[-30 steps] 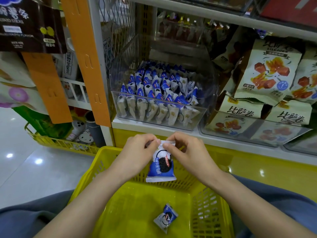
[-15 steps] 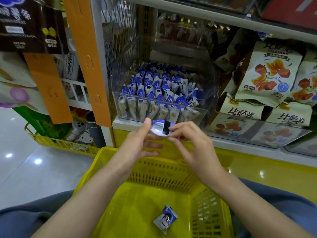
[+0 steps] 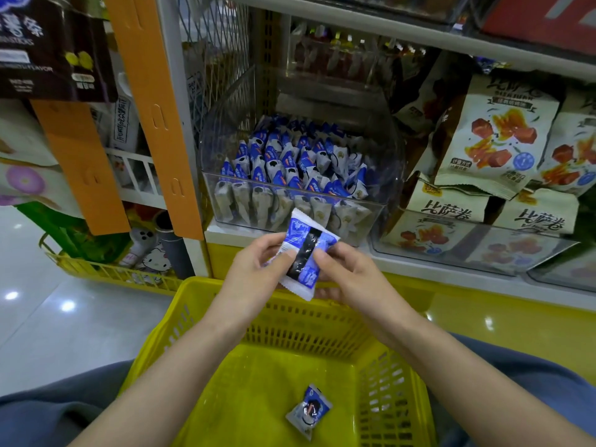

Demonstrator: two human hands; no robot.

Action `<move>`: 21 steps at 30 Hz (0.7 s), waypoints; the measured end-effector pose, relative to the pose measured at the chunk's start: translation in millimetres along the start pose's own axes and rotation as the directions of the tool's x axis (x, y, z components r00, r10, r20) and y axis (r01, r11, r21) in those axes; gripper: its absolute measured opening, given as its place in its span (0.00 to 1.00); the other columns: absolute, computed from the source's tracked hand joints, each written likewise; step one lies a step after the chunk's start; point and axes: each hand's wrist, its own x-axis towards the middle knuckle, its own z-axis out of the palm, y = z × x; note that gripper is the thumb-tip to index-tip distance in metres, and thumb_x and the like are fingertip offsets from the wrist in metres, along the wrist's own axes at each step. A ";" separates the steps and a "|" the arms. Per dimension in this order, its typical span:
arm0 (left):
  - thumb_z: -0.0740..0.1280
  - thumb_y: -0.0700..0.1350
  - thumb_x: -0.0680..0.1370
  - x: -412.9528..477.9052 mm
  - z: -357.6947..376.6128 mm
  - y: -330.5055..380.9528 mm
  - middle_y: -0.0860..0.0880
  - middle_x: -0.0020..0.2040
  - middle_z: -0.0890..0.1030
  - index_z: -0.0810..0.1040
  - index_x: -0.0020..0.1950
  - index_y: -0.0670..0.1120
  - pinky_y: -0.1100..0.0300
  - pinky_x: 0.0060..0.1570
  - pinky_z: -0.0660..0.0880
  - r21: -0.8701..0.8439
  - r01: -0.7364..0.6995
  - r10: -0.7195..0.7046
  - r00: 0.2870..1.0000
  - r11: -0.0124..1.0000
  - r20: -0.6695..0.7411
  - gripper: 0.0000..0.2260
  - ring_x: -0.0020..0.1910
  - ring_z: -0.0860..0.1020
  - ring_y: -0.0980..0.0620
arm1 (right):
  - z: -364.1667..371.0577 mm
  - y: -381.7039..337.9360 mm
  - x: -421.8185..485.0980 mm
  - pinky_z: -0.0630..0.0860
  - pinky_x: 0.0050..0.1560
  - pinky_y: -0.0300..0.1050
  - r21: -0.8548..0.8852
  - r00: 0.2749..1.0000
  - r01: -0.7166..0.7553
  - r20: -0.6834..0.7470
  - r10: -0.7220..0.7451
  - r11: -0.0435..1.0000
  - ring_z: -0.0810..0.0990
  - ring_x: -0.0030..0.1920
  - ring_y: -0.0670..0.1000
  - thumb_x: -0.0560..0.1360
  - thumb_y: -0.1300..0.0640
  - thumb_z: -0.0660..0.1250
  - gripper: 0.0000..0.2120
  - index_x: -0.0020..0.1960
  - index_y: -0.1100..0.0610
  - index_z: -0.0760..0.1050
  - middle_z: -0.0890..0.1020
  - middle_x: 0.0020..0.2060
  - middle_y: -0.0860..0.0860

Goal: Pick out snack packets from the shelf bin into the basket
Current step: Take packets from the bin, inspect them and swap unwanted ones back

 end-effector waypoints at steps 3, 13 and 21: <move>0.70 0.42 0.73 -0.3 0.3 -8.1 0.56 0.54 0.75 0.69 0.59 0.53 0.69 0.47 0.71 0.347 -0.203 0.242 0.967 0.916 -0.073 0.17 0.49 0.74 0.61 | -0.1 0.1 -1.3 0.80 0.37 0.39 0.081 0.999 -0.007 -0.034 0.010 0.997 0.83 0.39 0.46 0.78 0.60 0.61 0.09 0.56 0.62 0.74 0.83 0.44 0.53; 0.68 0.42 0.74 -2.0 -6.7 -11.1 0.61 0.50 0.73 0.74 0.56 0.50 0.77 0.48 0.65 0.567 -0.427 0.409 0.897 0.705 0.166 0.12 0.49 0.70 0.71 | 2.9 3.4 -2.4 0.78 0.34 0.37 0.041 0.996 -0.021 -0.081 0.025 0.999 0.82 0.41 0.46 0.76 0.60 0.65 0.14 0.60 0.60 0.70 0.82 0.52 0.57; 0.59 0.41 0.78 -9.5 -4.5 -6.7 0.48 0.59 0.76 0.69 0.65 0.47 0.57 0.48 0.69 0.762 -0.367 0.351 0.916 0.534 0.195 0.15 0.55 0.75 0.47 | 10.3 9.8 -0.7 0.78 0.32 0.35 0.044 0.996 -0.005 -0.085 0.009 0.999 0.80 0.32 0.41 0.74 0.63 0.66 0.14 0.58 0.64 0.68 0.79 0.48 0.54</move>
